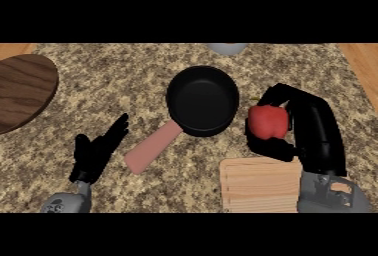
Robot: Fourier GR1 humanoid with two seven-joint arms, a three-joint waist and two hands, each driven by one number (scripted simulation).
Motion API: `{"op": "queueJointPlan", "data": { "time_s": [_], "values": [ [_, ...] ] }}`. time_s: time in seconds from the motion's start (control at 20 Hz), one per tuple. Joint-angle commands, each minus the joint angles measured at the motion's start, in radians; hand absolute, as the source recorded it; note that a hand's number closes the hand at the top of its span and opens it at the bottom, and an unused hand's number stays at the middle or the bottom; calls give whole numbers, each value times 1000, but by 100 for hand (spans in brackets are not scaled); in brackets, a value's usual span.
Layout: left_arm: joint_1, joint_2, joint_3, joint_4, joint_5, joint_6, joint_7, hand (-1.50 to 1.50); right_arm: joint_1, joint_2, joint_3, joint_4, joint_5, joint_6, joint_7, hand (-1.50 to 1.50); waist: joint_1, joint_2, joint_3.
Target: Pick the bell pepper from the cutting board and place it in the pot
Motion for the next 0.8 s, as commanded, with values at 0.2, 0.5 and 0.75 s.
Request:
{"op": "queueJointPlan", "data": {
  "time_s": [0.2, 0.5, 0.75],
  "values": [
    [3, 2, -7, 1, -21, -11, -4, 0, -400, 35, -30, 339, 58, 150, 158, 150, 14, 3, 1],
    [6, 6, 8, 20, -11, -39, -31, 0, -508, 58, -9, 632, 129, 108, 96, 150, 11, 5, 1],
    [12, -49, -41, -23, -55, 24, -1, 0, -580, 29, 83, 825, 266, 189, 154, 150, 21, 6, 1]
  ]
}}
